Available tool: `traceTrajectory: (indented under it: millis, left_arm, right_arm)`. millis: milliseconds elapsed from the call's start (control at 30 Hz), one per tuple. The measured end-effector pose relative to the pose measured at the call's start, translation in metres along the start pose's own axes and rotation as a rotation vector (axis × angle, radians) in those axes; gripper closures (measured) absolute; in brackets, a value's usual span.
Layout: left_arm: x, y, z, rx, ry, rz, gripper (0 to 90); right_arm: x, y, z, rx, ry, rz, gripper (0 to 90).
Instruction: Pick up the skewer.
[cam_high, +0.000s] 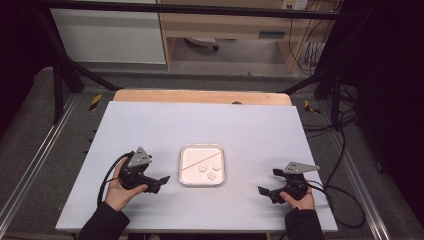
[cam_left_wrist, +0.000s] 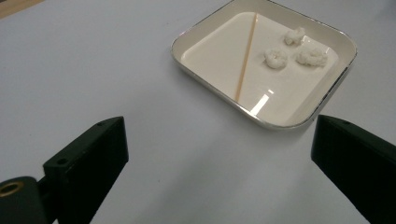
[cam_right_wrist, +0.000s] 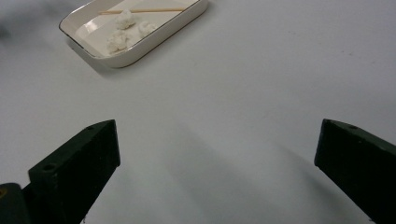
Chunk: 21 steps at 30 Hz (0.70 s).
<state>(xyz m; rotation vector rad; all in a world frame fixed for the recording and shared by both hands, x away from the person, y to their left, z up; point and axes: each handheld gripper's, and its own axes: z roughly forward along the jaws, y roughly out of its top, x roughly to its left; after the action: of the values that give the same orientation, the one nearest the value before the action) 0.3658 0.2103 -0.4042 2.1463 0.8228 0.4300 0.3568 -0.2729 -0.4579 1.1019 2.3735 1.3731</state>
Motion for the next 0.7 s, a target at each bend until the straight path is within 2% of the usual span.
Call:
traceTrajectory:
  millis: [400,700]
  left_arm:
    - [-0.01,0.023,0.024,0.035,-0.019,0.022,5.0]
    - [-0.017,0.04,0.051,0.088,-0.029,0.044,7.7]
  right_arm:
    - [0.0,0.0,0.001,0.006,0.003,0.0,0.6]
    - [0.0,0.0,0.001,0.012,0.005,0.004,0.6]
